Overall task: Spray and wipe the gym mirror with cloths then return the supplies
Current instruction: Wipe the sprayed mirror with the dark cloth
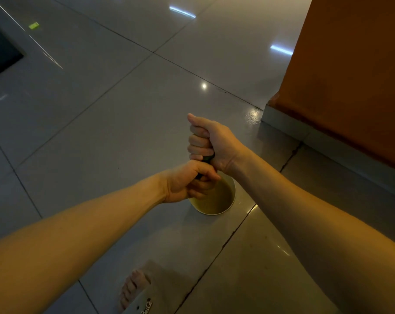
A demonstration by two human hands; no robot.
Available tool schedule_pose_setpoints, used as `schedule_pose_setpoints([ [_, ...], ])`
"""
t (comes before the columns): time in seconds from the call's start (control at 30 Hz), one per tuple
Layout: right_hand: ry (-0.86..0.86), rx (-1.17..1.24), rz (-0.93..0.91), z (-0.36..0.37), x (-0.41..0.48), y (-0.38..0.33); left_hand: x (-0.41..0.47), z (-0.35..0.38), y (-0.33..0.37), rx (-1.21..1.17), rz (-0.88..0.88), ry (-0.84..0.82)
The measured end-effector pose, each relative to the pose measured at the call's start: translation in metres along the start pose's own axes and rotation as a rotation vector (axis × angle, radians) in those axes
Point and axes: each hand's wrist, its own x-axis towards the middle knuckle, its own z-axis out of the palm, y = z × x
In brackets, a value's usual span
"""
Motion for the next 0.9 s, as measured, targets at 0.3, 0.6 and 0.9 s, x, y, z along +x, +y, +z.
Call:
schedule_pose_setpoints([
  [0.3,0.456,-0.018,-0.155,0.0,-0.006,-0.003,-0.016,0.025,0.017,0.524,0.075,0.684],
  [0.6,0.783,0.45,-0.258,0.02,-0.028,0.005,-0.011,0.066,-0.012,0.851,0.448,0.851],
  [0.9,0.392,0.22,-0.334,0.02,-0.04,0.009,-0.015,0.051,0.015,0.839,0.243,0.776],
])
